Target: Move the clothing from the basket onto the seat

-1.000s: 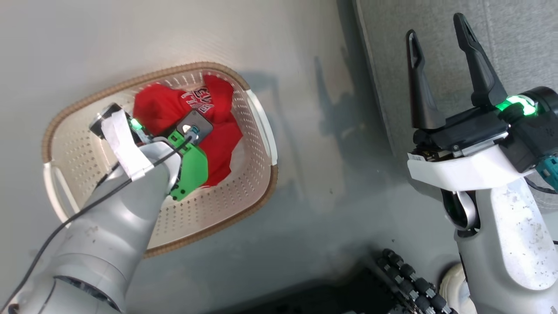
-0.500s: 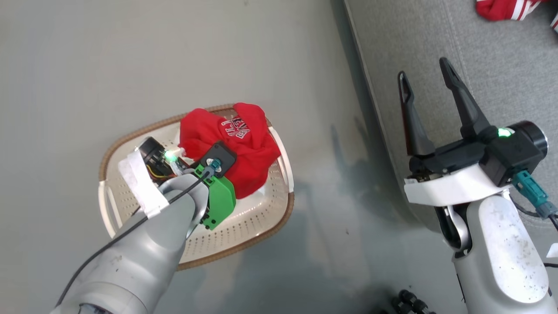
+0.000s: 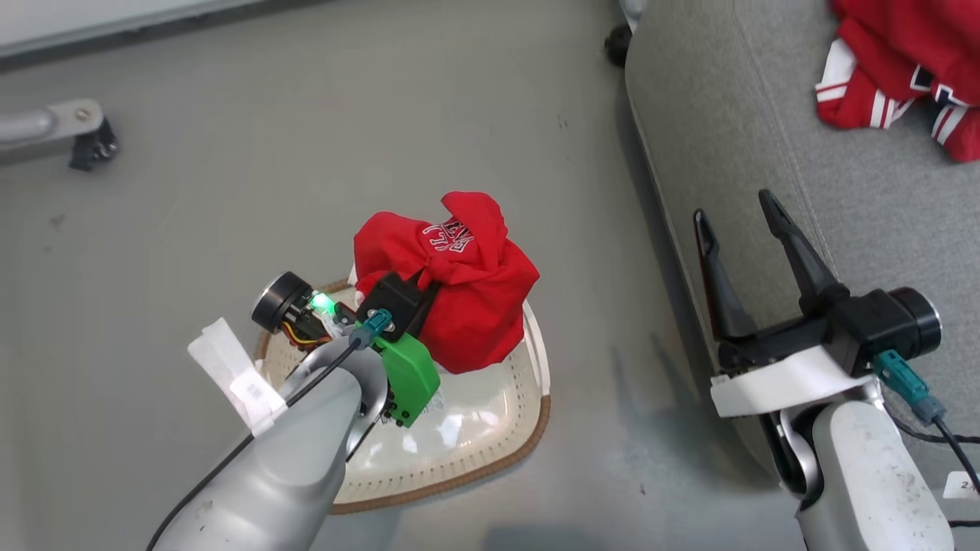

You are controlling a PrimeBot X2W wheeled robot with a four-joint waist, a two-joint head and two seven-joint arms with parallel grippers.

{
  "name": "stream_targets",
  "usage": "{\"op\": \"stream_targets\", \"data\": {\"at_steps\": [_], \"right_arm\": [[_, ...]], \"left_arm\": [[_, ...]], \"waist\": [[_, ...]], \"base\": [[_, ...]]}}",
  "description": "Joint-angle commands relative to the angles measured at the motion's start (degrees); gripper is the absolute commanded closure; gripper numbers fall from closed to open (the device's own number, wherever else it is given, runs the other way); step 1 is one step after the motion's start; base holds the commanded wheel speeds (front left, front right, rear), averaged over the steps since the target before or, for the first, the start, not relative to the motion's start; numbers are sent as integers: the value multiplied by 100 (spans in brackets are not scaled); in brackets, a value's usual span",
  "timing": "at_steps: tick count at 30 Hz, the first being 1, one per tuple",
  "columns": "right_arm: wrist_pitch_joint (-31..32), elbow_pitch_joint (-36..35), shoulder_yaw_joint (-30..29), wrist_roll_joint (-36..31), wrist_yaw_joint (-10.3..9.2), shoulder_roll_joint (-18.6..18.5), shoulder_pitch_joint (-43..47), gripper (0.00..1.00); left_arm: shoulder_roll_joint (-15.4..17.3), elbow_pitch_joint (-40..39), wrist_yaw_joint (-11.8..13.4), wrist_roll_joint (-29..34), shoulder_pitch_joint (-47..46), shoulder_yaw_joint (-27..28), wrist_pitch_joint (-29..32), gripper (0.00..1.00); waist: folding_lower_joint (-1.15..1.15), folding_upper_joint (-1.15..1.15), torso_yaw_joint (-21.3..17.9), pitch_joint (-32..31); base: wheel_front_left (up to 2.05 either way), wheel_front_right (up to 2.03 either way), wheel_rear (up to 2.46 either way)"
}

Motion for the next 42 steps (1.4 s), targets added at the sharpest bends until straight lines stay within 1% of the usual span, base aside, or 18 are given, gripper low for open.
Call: {"op": "stream_targets", "data": {"at_steps": [1, 10, 15, 19, 25, 32, 38, 42], "right_arm": [[-21, 27, -8, -13, -6, -18, 137, 0], [-21, 127, 26, 52, -6, -17, 525, 0], [-21, 139, 48, 84, -6, -17, 676, 0], [-21, 123, 52, 104, -6, -16, 769, 0], [-21, 127, 63, 126, -6, -17, 857, 0], [-21, 113, 94, 183, -6, -17, 928, 0], [-21, 64, 150, 211, -6, -16, 965, 0], [-21, -67, 308, 151, -6, -16, 866, 0]], "left_arm": [[47, -142, 50, -26, 147, 64, -20, 100], [244, -1221, 210, -161, 582, 498, -19, 100], [314, -1760, 286, -193, 671, 684, -20, 100], [301, -2176, 352, -199, 641, 780, -13, 100], [263, -2734, 418, -174, 430, 822, -11, 100], [254, -3333, 459, -170, 258, 795, 172, 100], [286, -3658, 500, -216, 253, 755, 324, 100], [320, -3761, 512, -236, 326, 726, 370, 100]], "waist": [[0, 47, 262, -481], [0, 47, 409, -1132], [0, 47, 449, -1362], [0, 47, 475, -1473], [0, 47, 496, -1577], [0, 47, 501, -1676], [0, 47, 515, -1729], [0, 47, 522, -1742]], "base": [[0, 0, 0], [0, 0, 0], [0, 0, 0], [0, 0, 0], [0, 0, 0], [0, 0, 0], [0, 0, 0], [0, 0, 0]]}}
